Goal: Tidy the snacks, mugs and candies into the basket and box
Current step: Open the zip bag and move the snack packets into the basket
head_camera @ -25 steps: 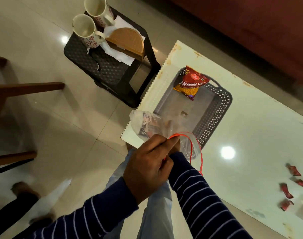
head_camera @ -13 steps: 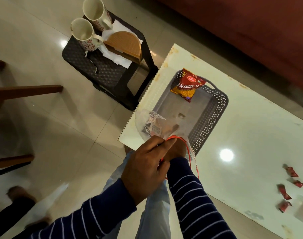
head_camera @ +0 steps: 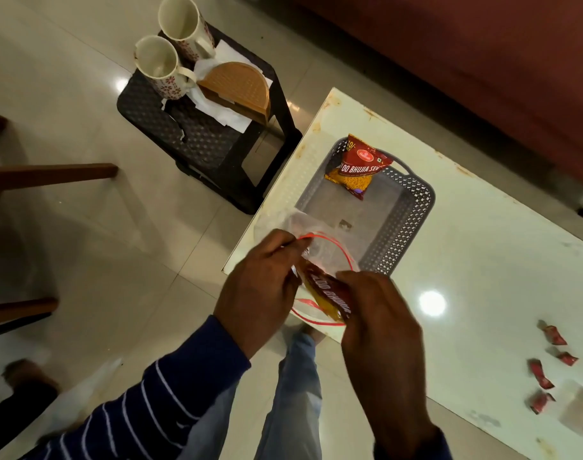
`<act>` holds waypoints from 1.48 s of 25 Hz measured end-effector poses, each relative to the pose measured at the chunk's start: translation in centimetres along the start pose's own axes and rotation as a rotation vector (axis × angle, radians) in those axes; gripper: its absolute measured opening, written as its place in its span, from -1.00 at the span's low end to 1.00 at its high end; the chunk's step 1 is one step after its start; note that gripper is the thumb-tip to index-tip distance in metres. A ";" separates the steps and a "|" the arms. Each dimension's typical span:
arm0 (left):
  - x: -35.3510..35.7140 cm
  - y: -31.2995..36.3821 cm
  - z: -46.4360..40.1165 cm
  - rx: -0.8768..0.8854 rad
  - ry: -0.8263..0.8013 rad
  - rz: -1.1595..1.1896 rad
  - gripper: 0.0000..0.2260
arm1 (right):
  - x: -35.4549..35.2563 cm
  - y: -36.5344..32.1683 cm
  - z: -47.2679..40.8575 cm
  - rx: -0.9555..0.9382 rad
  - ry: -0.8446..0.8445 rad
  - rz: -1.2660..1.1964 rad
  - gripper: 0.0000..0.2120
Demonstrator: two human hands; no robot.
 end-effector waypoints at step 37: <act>2.2 -1.0 0.4 0.024 -0.092 0.165 -0.52 | 3.4 4.6 -0.1 0.297 -0.367 -0.467 -0.61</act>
Point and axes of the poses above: each hand's wrist, its own z-axis away from the middle knuckle, its own x-axis out of the palm, y = z × x, the point moved 8 cm from there along -z, towards the middle knuckle, and after that the axes turned 14 degrees about -z, right-handed, at the moved point
